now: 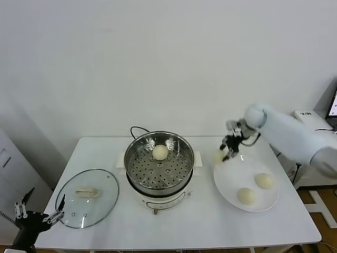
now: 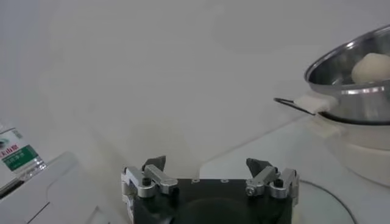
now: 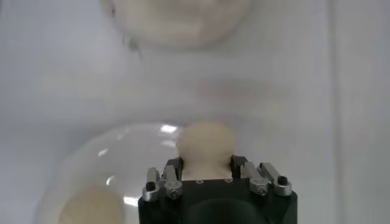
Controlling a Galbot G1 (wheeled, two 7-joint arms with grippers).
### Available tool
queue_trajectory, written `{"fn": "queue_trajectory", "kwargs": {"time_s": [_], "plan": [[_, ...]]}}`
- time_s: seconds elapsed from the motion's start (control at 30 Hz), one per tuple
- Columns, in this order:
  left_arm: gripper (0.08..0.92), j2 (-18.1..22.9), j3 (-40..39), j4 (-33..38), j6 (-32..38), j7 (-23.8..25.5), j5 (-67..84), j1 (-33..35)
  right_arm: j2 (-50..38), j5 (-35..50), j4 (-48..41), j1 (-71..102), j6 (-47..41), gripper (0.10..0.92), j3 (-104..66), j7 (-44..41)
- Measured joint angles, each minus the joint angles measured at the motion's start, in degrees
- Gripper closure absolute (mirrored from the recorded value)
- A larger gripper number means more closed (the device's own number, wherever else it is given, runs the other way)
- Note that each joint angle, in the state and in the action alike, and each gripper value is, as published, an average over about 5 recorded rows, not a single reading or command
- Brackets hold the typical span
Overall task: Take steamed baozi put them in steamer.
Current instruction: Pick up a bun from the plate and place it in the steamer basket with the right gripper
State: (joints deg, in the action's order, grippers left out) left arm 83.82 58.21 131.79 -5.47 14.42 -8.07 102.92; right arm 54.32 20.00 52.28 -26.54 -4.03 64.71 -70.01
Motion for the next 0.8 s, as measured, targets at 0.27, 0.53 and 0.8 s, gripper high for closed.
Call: {"fn": "queue_trajectory", "kwargs": {"time_s": [0.27, 0.53, 0.8], "plan": [[0.177, 0.61, -0.19, 0.05, 0.05, 0.00, 0.05, -0.62, 4.66, 11.91, 5.24, -9.41, -6.09, 0.534, 6.88, 0.12], [0.177, 0.65, -0.12, 0.08, -0.04, -0.01, 0.31, -1.15, 10.68, 19.52, 11.77, -10.17, -13.95, 0.533, 9.55, 5.05], [0.177, 1.24, -0.61, 0.07, -0.12, -0.03, 0.27, -1.49, 17.38, 23.52, 13.69, -7.17, -20.32, 0.533, 10.53, 12.50]]}}
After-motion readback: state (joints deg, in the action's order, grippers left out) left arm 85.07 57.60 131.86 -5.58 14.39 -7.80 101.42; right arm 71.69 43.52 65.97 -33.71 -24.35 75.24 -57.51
